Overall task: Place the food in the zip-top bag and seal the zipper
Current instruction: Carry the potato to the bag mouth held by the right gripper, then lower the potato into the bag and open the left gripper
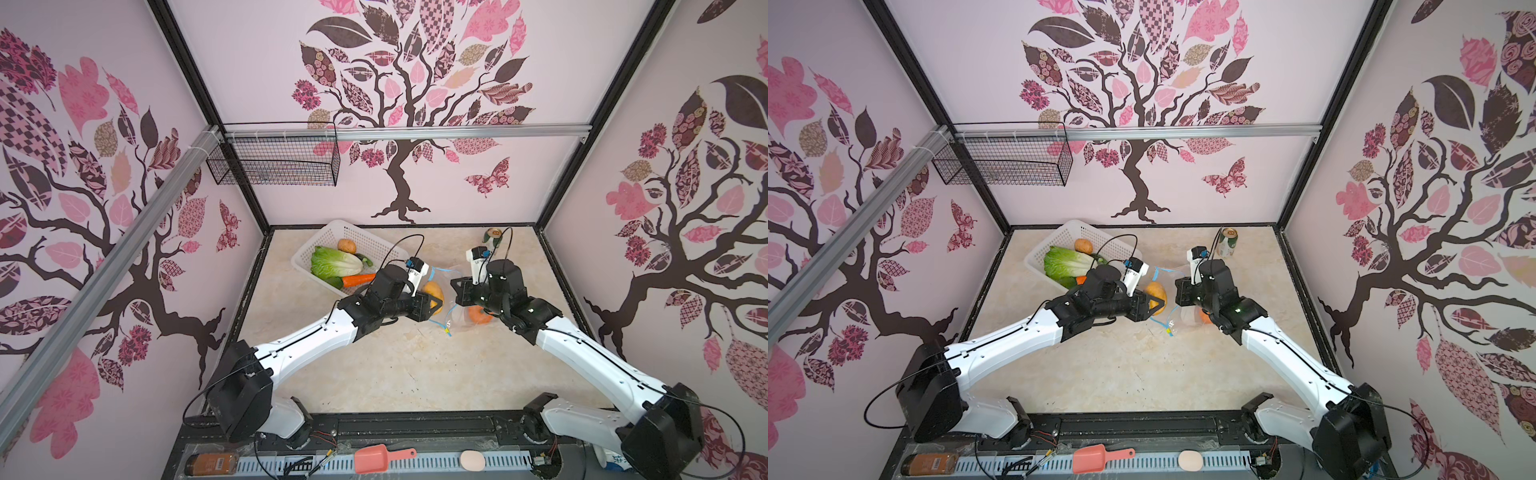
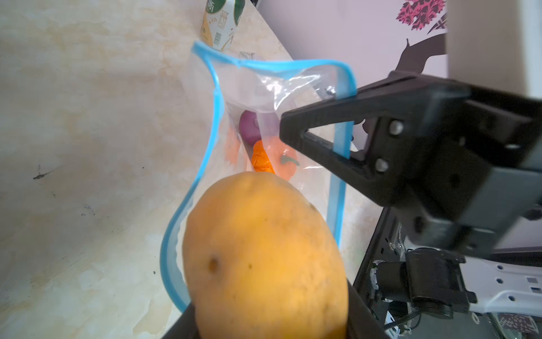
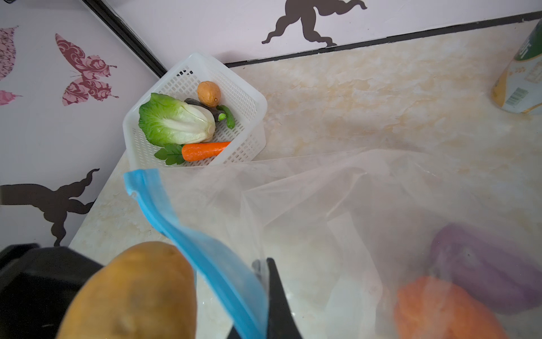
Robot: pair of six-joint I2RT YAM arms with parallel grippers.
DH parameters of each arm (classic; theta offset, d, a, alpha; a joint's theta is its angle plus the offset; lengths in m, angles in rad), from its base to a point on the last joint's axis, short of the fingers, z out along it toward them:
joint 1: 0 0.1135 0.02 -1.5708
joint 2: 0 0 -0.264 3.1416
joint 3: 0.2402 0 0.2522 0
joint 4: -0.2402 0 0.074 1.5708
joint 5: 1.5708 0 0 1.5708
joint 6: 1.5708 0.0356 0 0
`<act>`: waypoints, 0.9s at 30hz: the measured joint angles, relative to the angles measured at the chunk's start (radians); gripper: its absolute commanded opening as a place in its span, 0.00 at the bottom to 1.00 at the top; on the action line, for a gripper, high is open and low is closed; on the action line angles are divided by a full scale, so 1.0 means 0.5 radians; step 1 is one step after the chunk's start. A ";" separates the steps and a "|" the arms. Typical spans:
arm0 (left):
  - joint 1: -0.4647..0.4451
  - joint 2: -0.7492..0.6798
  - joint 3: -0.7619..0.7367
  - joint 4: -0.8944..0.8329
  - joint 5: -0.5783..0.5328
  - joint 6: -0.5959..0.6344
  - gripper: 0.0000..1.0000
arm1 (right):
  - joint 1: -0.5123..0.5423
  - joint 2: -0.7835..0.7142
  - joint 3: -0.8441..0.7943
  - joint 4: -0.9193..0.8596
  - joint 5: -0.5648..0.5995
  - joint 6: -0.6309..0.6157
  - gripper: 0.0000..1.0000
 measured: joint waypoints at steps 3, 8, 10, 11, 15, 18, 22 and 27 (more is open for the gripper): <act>0.001 0.081 0.099 -0.033 -0.029 0.051 0.34 | 0.000 -0.059 0.000 -0.020 -0.051 -0.002 0.00; 0.001 0.203 0.258 -0.050 -0.058 0.108 0.37 | 0.000 -0.107 0.000 -0.035 -0.178 -0.001 0.00; 0.004 0.259 0.309 -0.060 -0.059 0.115 0.38 | -0.006 -0.116 -0.005 -0.035 -0.211 0.002 0.00; 0.005 0.288 0.330 -0.066 -0.056 0.116 0.38 | -0.010 -0.119 -0.008 -0.034 -0.224 0.003 0.00; 0.000 0.377 0.380 -0.114 -0.034 0.117 0.43 | -0.011 -0.121 -0.012 -0.034 -0.244 0.005 0.00; -0.001 0.401 0.381 -0.162 -0.023 0.115 0.46 | -0.011 -0.121 -0.013 -0.033 -0.242 0.005 0.00; -0.001 0.401 0.388 -0.226 -0.010 0.124 0.61 | -0.011 -0.121 -0.015 -0.032 -0.225 0.005 0.00; -0.001 0.400 0.388 -0.288 0.005 0.108 0.77 | -0.011 -0.121 -0.015 -0.033 -0.194 0.005 0.00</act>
